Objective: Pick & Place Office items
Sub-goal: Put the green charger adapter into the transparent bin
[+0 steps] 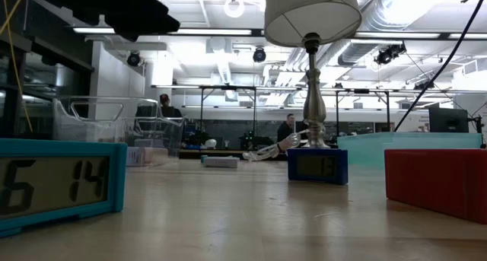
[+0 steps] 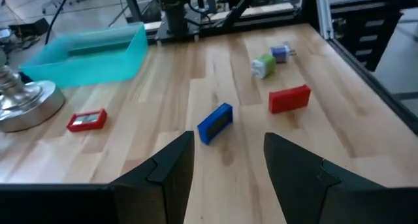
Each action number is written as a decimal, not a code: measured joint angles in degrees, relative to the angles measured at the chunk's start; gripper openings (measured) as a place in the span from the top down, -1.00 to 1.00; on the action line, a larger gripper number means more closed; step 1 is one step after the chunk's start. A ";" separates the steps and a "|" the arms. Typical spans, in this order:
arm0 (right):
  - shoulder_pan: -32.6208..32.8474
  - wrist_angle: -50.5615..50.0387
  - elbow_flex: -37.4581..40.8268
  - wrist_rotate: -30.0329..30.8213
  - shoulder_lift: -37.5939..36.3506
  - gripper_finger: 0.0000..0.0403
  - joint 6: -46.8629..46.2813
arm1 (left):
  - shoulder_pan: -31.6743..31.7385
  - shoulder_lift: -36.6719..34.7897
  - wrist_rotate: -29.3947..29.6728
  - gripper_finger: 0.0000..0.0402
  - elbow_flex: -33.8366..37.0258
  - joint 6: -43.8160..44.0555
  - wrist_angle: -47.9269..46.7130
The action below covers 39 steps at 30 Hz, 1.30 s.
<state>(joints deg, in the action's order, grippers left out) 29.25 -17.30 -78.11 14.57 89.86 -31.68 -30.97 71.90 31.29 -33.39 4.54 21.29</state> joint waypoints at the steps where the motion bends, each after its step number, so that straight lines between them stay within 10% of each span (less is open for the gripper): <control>1: 0.00 -0.02 0.00 0.00 0.00 0.06 0.00 | -0.01 0.15 0.00 0.12 0.00 0.00 0.49; 39: -0.01 0.17 0.00 0.00 0.00 0.06 0.00 | 0.10 0.15 0.04 0.12 0.00 -0.09 1.06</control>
<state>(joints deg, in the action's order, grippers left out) 29.24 -17.14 -78.11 14.57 89.86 -31.68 -30.87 72.05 31.33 -33.39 4.45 22.35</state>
